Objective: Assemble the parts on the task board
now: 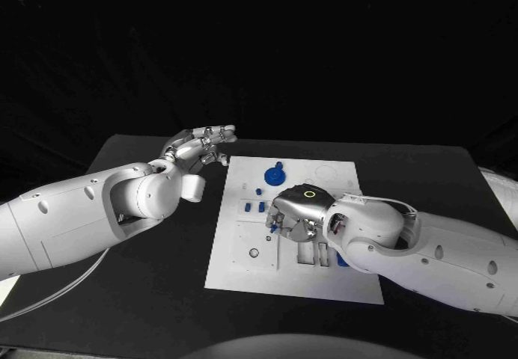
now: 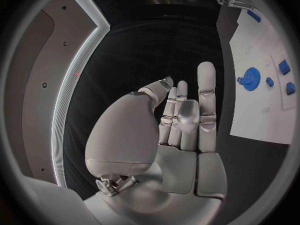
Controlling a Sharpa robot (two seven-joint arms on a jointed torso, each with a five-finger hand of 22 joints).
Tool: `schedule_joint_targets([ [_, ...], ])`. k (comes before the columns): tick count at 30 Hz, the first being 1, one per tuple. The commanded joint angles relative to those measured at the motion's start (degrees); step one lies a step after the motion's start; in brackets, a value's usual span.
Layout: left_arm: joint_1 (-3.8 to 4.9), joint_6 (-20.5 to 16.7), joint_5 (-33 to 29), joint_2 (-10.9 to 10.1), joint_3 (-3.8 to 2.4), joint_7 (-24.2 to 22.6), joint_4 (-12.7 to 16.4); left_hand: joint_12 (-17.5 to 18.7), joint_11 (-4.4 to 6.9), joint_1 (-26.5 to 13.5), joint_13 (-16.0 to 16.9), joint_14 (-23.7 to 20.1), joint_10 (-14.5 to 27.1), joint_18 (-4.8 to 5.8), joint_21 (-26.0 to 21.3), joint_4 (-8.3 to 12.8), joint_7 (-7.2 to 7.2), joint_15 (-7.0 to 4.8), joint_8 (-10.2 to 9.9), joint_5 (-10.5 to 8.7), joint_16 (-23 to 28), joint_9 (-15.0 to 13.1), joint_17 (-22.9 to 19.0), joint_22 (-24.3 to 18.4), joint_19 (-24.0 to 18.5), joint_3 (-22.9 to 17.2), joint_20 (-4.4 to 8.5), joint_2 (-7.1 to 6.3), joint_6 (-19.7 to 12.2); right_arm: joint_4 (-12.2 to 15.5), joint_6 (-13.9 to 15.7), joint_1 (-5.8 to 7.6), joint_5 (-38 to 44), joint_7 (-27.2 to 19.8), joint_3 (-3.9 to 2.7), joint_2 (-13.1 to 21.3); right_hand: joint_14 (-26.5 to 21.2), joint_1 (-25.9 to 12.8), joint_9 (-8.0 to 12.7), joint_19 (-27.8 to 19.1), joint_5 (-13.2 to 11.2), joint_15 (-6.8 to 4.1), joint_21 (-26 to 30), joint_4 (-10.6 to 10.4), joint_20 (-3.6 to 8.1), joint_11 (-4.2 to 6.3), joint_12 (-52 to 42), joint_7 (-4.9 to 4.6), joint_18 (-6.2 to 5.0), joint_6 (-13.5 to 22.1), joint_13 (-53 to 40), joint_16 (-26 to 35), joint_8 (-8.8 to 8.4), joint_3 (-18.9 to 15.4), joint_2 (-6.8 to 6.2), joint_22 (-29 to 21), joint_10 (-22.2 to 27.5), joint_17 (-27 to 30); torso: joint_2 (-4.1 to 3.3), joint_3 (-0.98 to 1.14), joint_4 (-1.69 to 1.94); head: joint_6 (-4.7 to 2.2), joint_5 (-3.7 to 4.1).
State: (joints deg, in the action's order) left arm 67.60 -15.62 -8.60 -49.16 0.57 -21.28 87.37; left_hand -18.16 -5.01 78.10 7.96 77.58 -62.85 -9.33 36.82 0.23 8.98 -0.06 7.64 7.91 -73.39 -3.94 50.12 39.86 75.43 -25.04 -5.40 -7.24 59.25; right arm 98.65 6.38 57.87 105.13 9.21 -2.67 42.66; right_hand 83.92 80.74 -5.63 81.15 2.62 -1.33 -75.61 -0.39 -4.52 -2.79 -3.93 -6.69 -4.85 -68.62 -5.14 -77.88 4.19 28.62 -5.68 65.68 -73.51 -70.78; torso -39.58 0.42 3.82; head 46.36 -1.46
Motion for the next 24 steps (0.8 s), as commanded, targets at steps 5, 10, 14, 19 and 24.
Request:
schedule_joint_targets([
  [5, 0.02, 1.07, -0.15, 0.10, -0.03, -0.04, 0.21, -0.27, 0.05, -0.18, 0.08, -0.38, 0.57, -1.01, -0.35, 0.48, 0.30, 0.10, 0.28, 0.22, 0.40, 0.05, -0.19, -0.07, -0.45, 0.01, -0.07, 0.01, -0.22, -1.50, -1.50, -1.08, 0.26, -1.60, 0.12, -1.17, 2.87, -0.53, -0.10, 0.23, 0.24, -0.38, -0.17, -0.12, 0.24, -0.15, 0.34, -0.07, -0.06, -0.35, 0.09, -0.20, 0.33, 0.24, 0.20, -0.05, -0.05, 0.03, 0.02, 0.05, -0.03, 0.38, -0.39],
  [10, 0.01, 1.16, -0.14, 0.09, -0.02, 0.02, 0.19, -0.27, 0.05, -0.18, 0.08, -0.38, 0.57, -1.01, -0.35, 0.48, 0.30, 0.10, 0.28, 0.22, 0.40, 0.05, -0.19, -0.07, -0.45, 0.01, -0.07, 0.01, -0.22, -2.23, -1.70, -1.39, 0.50, -1.69, 0.17, -1.71, 2.86, -0.54, -0.09, 0.23, 0.25, -0.37, -0.19, -0.09, 0.25, -0.17, 0.35, -0.09, -0.06, -0.31, 0.11, -0.19, 0.30, 0.26, 0.21, -0.02, -0.01, 0.06, 0.01, 0.05, -0.03, 0.55, -0.44],
  [14, 0.01, 1.26, -0.13, 0.09, -0.02, 0.10, 0.16, -0.32, 0.02, -0.20, 0.08, -0.41, 0.70, -1.01, -0.38, 0.49, 0.32, 0.12, 0.29, 0.21, 0.40, 0.06, -0.21, -0.08, -0.48, 0.03, -0.08, -0.01, -0.26, -2.58, -1.80, -1.52, 0.70, -1.70, 0.20, -1.99, 2.86, -0.54, -0.09, 0.23, 0.25, -0.37, -0.19, -0.09, 0.25, -0.17, 0.35, -0.09, -0.06, -0.31, 0.11, -0.19, 0.30, 0.26, 0.21, -0.02, -0.01, 0.06, 0.02, 0.07, -0.05, 0.73, -0.50],
  [19, 0.01, 1.36, -0.12, 0.06, -0.01, 0.19, 0.16, -0.35, 0.00, -0.21, 0.09, -0.44, 0.79, -1.01, -0.40, 0.50, 0.32, 0.13, 0.29, 0.21, 0.43, 0.06, -0.29, -0.08, -0.49, 0.03, -0.10, -0.01, -0.28, -2.76, -1.92, -1.59, 0.88, -1.69, 0.21, -2.20, 2.86, -0.54, -0.09, 0.23, 0.25, -0.37, -0.19, -0.09, 0.25, -0.17, 0.35, -0.09, -0.06, -0.31, 0.11, -0.19, 0.30, 0.26, 0.21, -0.02, -0.01, 0.06, 0.00, 0.03, -0.08, 0.75, -0.47],
  [24, 0.01, 1.46, -0.08, 0.04, -0.01, 0.29, 0.16, -0.38, -0.02, -0.23, 0.09, -0.46, 0.90, -1.00, -0.42, 0.51, 0.33, 0.15, 0.30, 0.21, 0.42, 0.05, -0.28, -0.09, -0.51, 0.04, -0.11, -0.01, -0.30, -2.90, -2.48, -1.63, 1.13, -1.56, 0.23, -2.44, 2.87, -0.56, -0.10, 0.22, 0.25, -0.36, -0.17, -0.07, 0.26, -0.19, 0.37, -0.12, -0.07, -0.26, 0.14, -0.22, 0.26, 0.28, 0.22, -0.06, 0.03, 0.02, 0.02, 0.02, -0.06, 0.85, -0.51],
])
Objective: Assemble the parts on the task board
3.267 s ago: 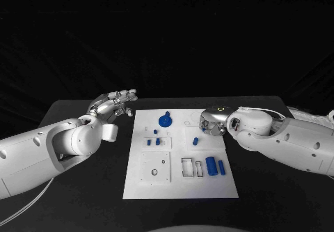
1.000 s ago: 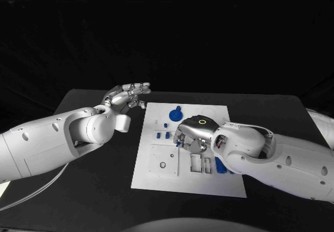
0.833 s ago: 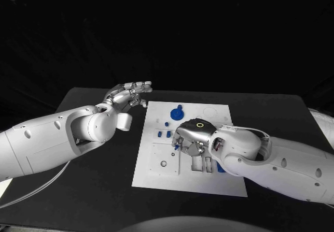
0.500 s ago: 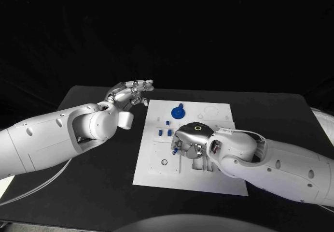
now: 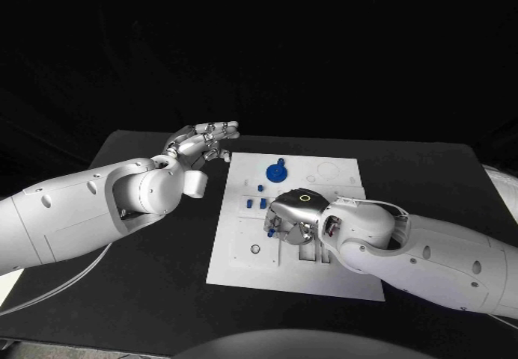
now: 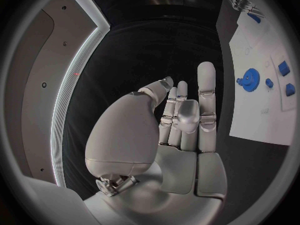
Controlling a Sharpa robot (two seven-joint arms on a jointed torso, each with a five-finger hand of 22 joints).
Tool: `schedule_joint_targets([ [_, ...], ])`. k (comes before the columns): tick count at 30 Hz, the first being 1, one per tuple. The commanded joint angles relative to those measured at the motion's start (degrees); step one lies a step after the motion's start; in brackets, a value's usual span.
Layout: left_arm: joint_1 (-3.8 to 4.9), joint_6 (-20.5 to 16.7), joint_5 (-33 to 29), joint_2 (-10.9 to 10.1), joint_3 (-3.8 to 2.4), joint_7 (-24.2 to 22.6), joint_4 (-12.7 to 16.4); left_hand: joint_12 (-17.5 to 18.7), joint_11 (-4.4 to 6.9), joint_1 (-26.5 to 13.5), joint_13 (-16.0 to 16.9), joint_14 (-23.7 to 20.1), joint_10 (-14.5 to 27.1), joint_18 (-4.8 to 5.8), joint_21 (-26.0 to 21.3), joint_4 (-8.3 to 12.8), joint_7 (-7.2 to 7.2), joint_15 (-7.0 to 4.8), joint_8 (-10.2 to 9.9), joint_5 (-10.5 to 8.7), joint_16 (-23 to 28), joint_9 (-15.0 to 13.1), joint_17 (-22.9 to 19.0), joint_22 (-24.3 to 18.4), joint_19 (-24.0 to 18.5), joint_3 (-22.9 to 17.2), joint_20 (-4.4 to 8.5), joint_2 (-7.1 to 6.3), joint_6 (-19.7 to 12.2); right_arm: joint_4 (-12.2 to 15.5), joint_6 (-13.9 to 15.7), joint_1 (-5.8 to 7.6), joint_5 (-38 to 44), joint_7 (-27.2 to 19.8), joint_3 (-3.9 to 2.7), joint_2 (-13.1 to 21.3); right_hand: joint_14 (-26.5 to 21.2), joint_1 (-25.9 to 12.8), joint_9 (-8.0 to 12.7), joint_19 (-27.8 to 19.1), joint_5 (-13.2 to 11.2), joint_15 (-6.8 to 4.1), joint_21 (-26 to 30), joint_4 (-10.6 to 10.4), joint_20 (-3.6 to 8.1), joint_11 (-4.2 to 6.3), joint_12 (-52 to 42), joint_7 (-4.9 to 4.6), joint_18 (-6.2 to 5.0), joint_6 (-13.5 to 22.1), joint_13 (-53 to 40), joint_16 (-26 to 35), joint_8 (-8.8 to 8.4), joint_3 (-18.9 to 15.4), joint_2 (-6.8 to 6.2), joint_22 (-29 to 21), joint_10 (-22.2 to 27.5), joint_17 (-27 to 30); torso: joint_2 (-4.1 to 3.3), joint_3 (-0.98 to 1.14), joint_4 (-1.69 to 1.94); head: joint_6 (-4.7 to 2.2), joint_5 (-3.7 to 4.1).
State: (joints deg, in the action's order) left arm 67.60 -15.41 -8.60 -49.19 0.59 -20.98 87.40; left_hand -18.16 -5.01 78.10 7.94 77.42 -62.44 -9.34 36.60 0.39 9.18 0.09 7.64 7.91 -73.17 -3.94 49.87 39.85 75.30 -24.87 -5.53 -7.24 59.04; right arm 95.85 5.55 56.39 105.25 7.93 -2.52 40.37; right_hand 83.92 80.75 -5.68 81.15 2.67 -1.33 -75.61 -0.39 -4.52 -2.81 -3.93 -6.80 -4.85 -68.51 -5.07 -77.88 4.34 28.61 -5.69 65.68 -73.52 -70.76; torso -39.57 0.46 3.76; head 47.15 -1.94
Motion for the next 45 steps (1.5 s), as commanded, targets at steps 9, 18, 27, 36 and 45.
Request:
schedule_joint_targets([
  [9, 0.01, 1.32, -0.05, 0.02, -0.02, 0.14, 0.18, -0.38, -0.03, -0.23, 0.10, -0.30, 0.50, -1.00, -0.20, 0.34, 0.13, -0.01, 0.30, 0.21, 0.20, 0.06, -0.04, -0.08, -0.39, -0.12, 0.01, -0.01, -0.09, -0.54, -2.97, -0.16, 1.41, 0.48, 0.31, -0.65, 2.73, -2.17, 0.25, -0.05, 0.41, 0.22, 0.16, -0.49, -0.03, -0.82, 0.58, -0.62, -0.10, 1.30, 0.78, 0.03, -0.76, -0.39, -0.76, -0.56, 2.20, 0.47, 0.05, -0.07, 0.02, 0.19, -0.05],
  [18, 0.02, 1.40, -0.05, -0.06, -0.02, 0.46, 0.26, -0.45, -0.08, -0.21, 0.09, -0.40, 0.80, -1.00, -0.24, 0.38, 0.15, 0.03, 0.34, 0.22, 0.26, 0.06, -0.21, -0.10, -0.43, -0.14, -0.02, 0.02, -0.12, -0.95, -0.08, -0.16, 1.56, 1.18, 0.52, -0.72, 2.05, -4.89, 1.83, -1.99, 0.81, 1.70, 3.26, -1.37, -1.59, -2.73, 0.16, -1.83, -1.02, 7.96, 1.50, 1.48, -0.83, -4.23, -3.64, -5.24, 11.43, 2.76, 0.03, -0.03, 0.01, 0.21, 0.03],
  [27, 0.02, 1.56, -0.05, -0.09, -0.01, 0.67, 0.22, -0.50, -0.13, -0.22, 0.07, -0.45, 1.10, -1.00, -0.28, 0.41, 0.17, 0.07, 0.37, 0.22, 0.26, 0.05, -0.29, -0.12, -0.46, -0.14, -0.05, 0.02, -0.17, 0.95, 3.21, -0.16, 1.58, 0.90, 0.51, 1.32, 2.00, -4.49, 1.75, -1.98, 1.16, 1.73, 3.40, -1.25, -1.67, -2.74, -0.31, -1.94, -1.06, 7.78, 1.38, 1.64, -0.66, -4.56, -3.23, -5.38, 11.39, 3.03, 0.05, 0.04, 0.02, 0.04, 0.22],
  [36, 0.02, 1.68, -0.04, -0.31, 0.06, 0.82, 0.26, -0.53, -0.15, -0.23, 0.07, -0.48, 1.23, -1.00, -0.30, 0.42, 0.19, 0.09, 0.38, 0.22, 0.28, 0.05, -0.35, -0.12, -0.47, -0.14, -0.07, 0.03, -0.18, 6.45, 3.08, 2.07, 0.12, 2.85, -0.63, 9.32, 1.84, -4.46, 1.76, -2.07, 0.96, 1.63, 3.88, -1.12, -1.68, -2.53, -0.83, -1.49, -1.17, 7.91, 1.42, 2.11, -0.72, -6.40, -4.28, -6.01, 11.57, 3.76, 0.04, -0.06, -0.17, -0.87, 1.20],
  [45, 0.02, 1.87, -0.04, -0.24, 0.08, 0.86, 0.34, -0.53, -0.15, -0.23, 0.07, -0.48, 1.23, -1.00, -0.30, 0.42, 0.19, 0.09, 0.38, 0.22, 0.28, 0.05, -0.35, -0.12, -0.47, -0.14, -0.07, 0.03, -0.18, 6.33, 1.00, 5.84, 1.92, 6.14, -1.06, 14.76, 1.87, -2.24, 1.81, -2.03, 0.61, 2.09, 4.73, -3.13, -2.05, -3.00, -1.25, 0.34, -1.25, 8.76, 1.39, 2.45, -0.75, -14.35, -4.27, -6.97, 14.62, 4.36, 0.06, -0.04, -0.19, -1.61, 2.18],
])
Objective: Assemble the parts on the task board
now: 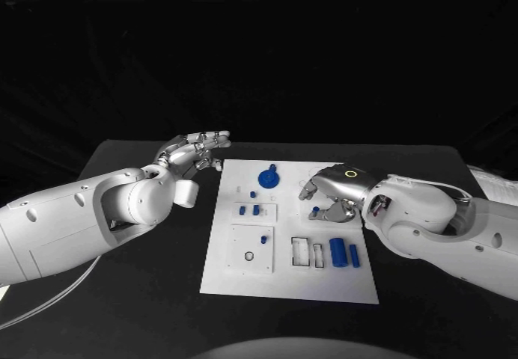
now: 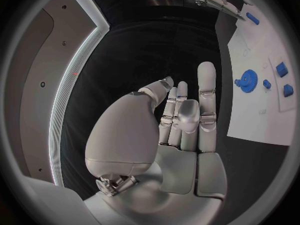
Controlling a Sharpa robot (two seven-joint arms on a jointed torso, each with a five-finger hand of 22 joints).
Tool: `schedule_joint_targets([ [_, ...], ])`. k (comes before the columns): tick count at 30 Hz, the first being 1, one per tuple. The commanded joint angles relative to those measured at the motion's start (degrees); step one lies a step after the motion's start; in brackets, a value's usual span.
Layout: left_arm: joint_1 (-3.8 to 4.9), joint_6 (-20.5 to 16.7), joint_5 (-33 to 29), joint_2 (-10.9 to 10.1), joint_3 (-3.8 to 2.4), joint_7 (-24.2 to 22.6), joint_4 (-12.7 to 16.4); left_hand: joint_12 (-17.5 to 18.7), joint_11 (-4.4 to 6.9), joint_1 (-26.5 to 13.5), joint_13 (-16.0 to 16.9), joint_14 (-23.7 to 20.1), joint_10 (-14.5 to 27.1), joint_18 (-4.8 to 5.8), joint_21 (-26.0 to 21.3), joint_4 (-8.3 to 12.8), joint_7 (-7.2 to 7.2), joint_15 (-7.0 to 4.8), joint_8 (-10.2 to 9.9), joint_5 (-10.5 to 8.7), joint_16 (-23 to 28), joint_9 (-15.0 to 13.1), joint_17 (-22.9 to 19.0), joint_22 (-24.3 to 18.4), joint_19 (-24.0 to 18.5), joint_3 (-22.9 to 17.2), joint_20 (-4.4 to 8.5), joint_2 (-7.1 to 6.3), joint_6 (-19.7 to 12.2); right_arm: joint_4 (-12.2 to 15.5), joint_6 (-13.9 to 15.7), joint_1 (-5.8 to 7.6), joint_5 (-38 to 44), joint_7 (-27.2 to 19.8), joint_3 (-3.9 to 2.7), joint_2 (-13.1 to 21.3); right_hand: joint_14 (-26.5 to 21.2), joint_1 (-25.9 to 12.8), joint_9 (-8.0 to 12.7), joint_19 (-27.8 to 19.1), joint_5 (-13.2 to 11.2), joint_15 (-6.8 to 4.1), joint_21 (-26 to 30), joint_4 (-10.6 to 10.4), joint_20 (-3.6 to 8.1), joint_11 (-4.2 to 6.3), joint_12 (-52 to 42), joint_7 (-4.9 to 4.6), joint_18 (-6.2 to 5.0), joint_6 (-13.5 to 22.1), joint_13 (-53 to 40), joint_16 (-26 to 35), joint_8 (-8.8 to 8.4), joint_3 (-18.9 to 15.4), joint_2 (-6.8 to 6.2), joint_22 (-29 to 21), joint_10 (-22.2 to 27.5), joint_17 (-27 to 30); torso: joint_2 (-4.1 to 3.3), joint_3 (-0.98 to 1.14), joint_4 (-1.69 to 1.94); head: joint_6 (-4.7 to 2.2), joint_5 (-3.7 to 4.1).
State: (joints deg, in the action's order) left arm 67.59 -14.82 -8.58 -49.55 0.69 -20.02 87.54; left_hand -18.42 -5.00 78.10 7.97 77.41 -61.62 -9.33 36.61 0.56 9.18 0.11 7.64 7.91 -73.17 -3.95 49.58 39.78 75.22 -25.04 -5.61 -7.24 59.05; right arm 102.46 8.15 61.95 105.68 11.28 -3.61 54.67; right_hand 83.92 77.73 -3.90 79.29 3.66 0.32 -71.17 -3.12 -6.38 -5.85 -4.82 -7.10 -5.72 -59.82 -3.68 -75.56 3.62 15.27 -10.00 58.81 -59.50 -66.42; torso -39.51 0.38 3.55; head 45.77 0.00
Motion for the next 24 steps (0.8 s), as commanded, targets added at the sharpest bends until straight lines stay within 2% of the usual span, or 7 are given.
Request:
schedule_joint_targets([
  [1, 0.02, 1.30, -0.05, 0.13, -0.02, -0.09, 0.21, -0.27, -0.16, -0.23, 0.04, -0.46, 0.41, -1.00, -0.30, 0.25, 0.19, 0.07, 0.38, 0.22, 0.28, 0.06, -0.05, -0.05, -0.39, 0.03, 0.02, 0.03, -0.18, -0.40, -1.85, 0.36, 1.62, 2.91, 0.03, 0.59, 1.88, 0.91, 0.03, -0.17, -0.41, 0.45, 0.32, -0.51, -0.22, 0.02, -0.39, 0.71, -0.38, 0.12, 0.00, 0.13, -0.04, -1.27, 0.04, -0.12, 0.69, 0.02, -0.01, 0.05, 0.03, -0.25, 0.26],
  [6, 0.02, 1.40, -0.04, 0.17, 0.01, -0.04, 0.18, -0.27, -0.16, -0.23, 0.04, -0.46, 0.41, -1.00, -0.30, 0.25, 0.19, 0.07, 0.38, 0.22, 0.28, 0.06, -0.05, -0.05, -0.39, 0.03, 0.02, 0.03, -0.18, -1.21, -3.53, 0.54, 2.28, 3.51, 0.03, 0.95, 1.90, 2.00, 0.11, -0.16, -0.48, 0.59, 0.52, -1.56, -0.38, -0.14, -0.62, 1.55, -0.39, 0.78, 0.01, 0.15, -0.12, -3.25, 0.08, -0.37, 1.28, 0.14, -0.07, 0.10, -0.01, -0.29, 0.26],
  [10, 0.02, 1.54, 0.10, 0.18, 0.02, 0.00, 0.11, -0.33, -0.17, -0.18, 0.04, -0.48, 0.55, -1.01, -0.32, 0.30, 0.19, 0.09, 0.42, 0.22, 0.28, 0.05, -0.08, -0.06, -0.41, 0.01, 0.00, 0.06, -0.18, -1.68, -4.52, 0.32, 2.52, 3.43, 0.07, 0.69, 1.89, 2.43, 0.08, -0.13, -0.46, 0.61, 0.54, -1.89, -0.42, -0.15, -0.81, 1.70, -0.39, 0.85, -0.01, 0.19, -0.06, -3.68, 0.26, -0.38, 1.27, 0.22, -0.05, 0.05, 0.01, -0.26, 0.26],
  [19, 0.02, 1.64, 0.25, 0.23, 0.03, 0.08, -0.17, -0.33, -0.17, -0.18, 0.04, -0.48, 0.55, -1.01, -0.32, 0.30, 0.19, 0.09, 0.42, 0.22, 0.28, 0.05, -0.08, -0.06, -0.41, 0.01, 0.00, 0.06, -0.18, -2.39, -6.84, -0.43, 2.46, 2.88, 0.21, -0.87, 1.99, 3.86, -0.07, 0.19, -0.38, -0.17, 0.45, -2.60, 0.14, 0.94, -3.47, 1.19, -0.37, -0.30, -0.17, 0.17, 0.12, -3.52, 2.26, -0.20, -3.01, 0.31, -0.06, 0.05, 0.09, -0.03, 0.13],
  [24, 0.02, 1.65, 0.26, 0.21, 0.03, 0.15, -0.19, -0.33, -0.17, -0.18, 0.04, -0.48, 0.55, -1.01, -0.32, 0.30, 0.19, 0.09, 0.42, 0.22, 0.28, 0.05, -0.08, -0.06, -0.41, 0.01, 0.00, 0.06, -0.18, -2.97, -8.37, -0.57, 2.34, 3.09, 0.28, -1.36, 2.17, 3.91, -0.22, 0.63, -0.26, -0.90, -0.03, -3.18, 0.77, 1.79, -4.00, 0.45, -0.24, -1.68, -0.15, -0.19, 0.41, -2.78, 3.12, 0.51, -6.01, -0.12, -0.09, 0.02, 0.05, 0.09, 0.08],
])
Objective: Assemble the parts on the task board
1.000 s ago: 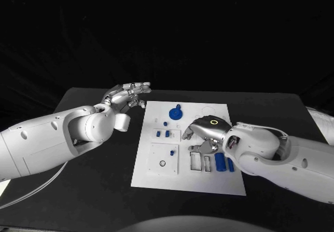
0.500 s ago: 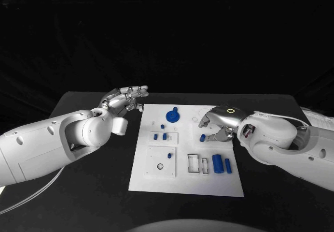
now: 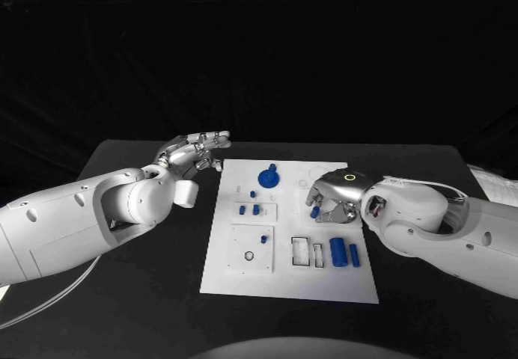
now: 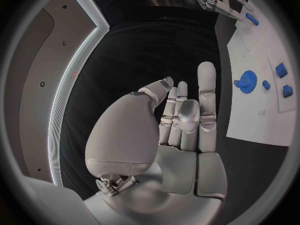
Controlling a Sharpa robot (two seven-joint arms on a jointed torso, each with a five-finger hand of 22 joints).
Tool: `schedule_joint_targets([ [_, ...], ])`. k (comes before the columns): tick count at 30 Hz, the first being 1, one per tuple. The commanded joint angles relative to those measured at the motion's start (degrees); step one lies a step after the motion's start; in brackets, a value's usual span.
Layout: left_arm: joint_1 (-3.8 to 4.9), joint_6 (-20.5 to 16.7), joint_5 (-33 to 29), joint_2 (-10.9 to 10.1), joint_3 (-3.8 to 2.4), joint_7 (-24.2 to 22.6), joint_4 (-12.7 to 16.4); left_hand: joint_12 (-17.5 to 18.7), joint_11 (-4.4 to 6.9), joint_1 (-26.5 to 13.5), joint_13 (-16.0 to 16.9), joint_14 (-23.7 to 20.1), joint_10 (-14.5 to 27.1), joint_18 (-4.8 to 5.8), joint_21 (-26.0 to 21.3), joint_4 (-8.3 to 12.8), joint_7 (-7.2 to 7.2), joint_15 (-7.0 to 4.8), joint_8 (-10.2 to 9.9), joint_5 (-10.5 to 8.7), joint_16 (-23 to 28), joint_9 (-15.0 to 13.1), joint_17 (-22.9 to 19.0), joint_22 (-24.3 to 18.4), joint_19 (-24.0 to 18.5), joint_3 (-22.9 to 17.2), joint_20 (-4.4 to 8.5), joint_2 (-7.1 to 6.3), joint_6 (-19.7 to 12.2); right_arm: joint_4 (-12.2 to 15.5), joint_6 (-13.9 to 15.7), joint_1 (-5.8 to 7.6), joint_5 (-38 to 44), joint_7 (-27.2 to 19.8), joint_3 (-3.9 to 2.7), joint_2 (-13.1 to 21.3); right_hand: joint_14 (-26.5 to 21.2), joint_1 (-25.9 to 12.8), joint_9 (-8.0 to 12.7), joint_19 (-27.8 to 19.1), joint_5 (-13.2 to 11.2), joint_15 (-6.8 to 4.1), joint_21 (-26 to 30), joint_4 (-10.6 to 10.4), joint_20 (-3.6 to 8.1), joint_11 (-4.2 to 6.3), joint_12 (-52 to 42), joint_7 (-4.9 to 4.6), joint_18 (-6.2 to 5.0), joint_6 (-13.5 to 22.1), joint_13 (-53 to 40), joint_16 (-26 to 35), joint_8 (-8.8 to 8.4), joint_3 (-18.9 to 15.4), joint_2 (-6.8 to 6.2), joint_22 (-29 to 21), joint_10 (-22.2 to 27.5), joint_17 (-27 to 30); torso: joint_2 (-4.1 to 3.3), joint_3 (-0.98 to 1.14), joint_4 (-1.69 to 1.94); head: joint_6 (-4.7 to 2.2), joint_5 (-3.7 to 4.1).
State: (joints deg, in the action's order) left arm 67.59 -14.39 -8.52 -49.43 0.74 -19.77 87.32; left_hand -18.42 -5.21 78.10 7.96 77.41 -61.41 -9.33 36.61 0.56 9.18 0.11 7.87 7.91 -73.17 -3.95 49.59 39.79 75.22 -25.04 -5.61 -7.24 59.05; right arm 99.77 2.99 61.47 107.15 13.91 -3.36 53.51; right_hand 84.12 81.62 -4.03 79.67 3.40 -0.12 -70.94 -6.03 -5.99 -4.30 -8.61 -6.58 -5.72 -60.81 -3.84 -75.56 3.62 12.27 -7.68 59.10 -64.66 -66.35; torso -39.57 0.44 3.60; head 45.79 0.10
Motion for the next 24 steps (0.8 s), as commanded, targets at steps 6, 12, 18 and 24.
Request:
schedule_joint_targets([
  [6, 0.02, 1.26, 0.21, 0.09, -0.03, -0.08, 0.02, -0.33, 0.04, -0.18, 0.05, -0.49, 0.34, -1.01, -0.32, 0.30, 0.19, 0.09, 0.19, 0.22, 0.28, 0.05, -0.09, -0.07, -0.41, 0.01, 0.00, 0.06, -0.18, -0.68, -3.94, -0.21, 0.83, 0.47, 0.05, -0.60, 2.13, 1.02, -0.30, 0.62, -0.28, -0.93, -0.69, -0.52, 0.91, 0.74, 0.37, -0.18, -0.09, -2.69, 0.15, -0.62, 0.77, 2.33, 1.93, 0.83, -3.10, -0.71, -0.01, 0.01, -0.03, 0.26, -0.08],
  [12, 0.02, 1.24, 0.21, 0.09, -0.02, -0.05, 0.00, -0.33, 0.04, -0.18, 0.05, -0.49, 0.34, -1.01, -0.32, 0.30, 0.19, 0.09, 0.19, 0.22, 0.28, 0.05, -0.09, -0.07, -0.41, 0.01, 0.00, 0.06, -0.18, -0.83, -3.82, -0.27, 0.93, 0.35, 0.06, -0.86, 2.19, 1.51, -0.32, 0.78, -0.44, -1.08, -0.85, -0.71, 1.10, 0.89, 1.32, -0.09, -0.02, -3.56, 0.20, -0.84, 0.65, 4.31, 2.28, 1.06, -4.15, -0.92, 0.00, -0.03, 0.01, 0.34, -0.04],
  [18, 0.02, 1.26, 0.21, 0.09, -0.02, -0.03, 0.01, -0.42, 0.01, -0.20, 0.05, -0.52, 0.47, -1.01, -0.34, 0.30, 0.21, 0.11, 0.25, 0.22, 0.29, 0.04, -0.17, -0.07, -0.42, 0.01, -0.03, 0.10, -0.16, -1.14, -2.46, -0.41, 1.06, 0.15, 0.06, -1.32, 2.21, 1.39, -0.42, 0.90, -0.56, -1.21, -1.00, -1.16, 1.28, 1.06, 2.14, -0.04, 0.01, -4.64, 0.17, -1.04, 0.68, 6.32, 2.51, 1.28, -5.35, -1.12, -0.02, -0.02, -0.02, 0.42, -0.03],
  [24, 0.02, 1.27, 0.21, 0.08, -0.02, 0.00, 0.00, -0.42, 0.01, -0.20, 0.05, -0.52, 0.47, -1.01, -0.34, 0.30, 0.21, 0.11, 0.25, 0.22, 0.29, 0.04, -0.17, -0.07, -0.42, 0.01, -0.03, 0.10, -0.16, -1.30, -0.39, -0.66, 1.35, 0.43, 0.06, -1.63, 2.26, 0.71, -0.61, 1.04, -0.56, -1.43, -1.18, -1.80, 1.46, 1.25, 2.31, 0.05, 0.03, -5.73, 0.07, -1.31, 0.96, 7.14, 2.61, 1.54, -6.58, -1.47, 0.04, -0.03, -0.03, 0.51, -0.01],
])
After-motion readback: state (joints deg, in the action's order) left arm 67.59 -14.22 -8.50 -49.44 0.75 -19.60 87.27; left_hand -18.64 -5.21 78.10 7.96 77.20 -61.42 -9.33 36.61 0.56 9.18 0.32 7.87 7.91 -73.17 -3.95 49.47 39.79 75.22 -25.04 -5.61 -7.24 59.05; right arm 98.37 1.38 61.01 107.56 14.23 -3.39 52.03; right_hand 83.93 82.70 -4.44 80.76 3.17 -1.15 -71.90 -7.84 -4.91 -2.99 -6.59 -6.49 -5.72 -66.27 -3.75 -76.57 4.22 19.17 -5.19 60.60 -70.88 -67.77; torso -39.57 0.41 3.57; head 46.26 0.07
